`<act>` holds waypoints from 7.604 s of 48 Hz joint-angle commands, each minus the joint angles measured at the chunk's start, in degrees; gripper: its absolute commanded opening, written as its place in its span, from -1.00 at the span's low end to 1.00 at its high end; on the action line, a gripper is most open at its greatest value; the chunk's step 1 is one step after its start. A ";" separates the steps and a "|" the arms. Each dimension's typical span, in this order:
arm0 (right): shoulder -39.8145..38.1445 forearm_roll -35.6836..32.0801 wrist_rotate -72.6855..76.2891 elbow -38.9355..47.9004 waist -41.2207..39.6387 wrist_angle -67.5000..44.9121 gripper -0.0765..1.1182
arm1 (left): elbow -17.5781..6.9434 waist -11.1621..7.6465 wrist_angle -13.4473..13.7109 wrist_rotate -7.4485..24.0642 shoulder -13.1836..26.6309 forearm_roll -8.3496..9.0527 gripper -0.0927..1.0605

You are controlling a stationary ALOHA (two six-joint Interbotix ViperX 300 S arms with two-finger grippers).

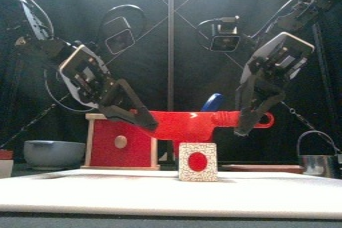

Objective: Cut the sushi into 4 pieces with the knife
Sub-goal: Cut the sushi into 4 pieces

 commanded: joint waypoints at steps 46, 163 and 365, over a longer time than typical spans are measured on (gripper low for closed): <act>4.31 1.76 -0.09 -1.14 1.32 -2.11 -0.47 | -2.20 -1.41 2.37 3.16 3.87 -2.55 -0.46; 2.99 5.27 -0.09 -0.35 5.36 -4.31 -0.47 | -4.66 -7.91 5.63 4.83 2.11 -4.48 -0.46; 6.24 8.53 -0.18 -1.41 7.73 -5.45 -0.47 | -6.77 -4.31 16.61 5.19 7.91 -6.94 -0.31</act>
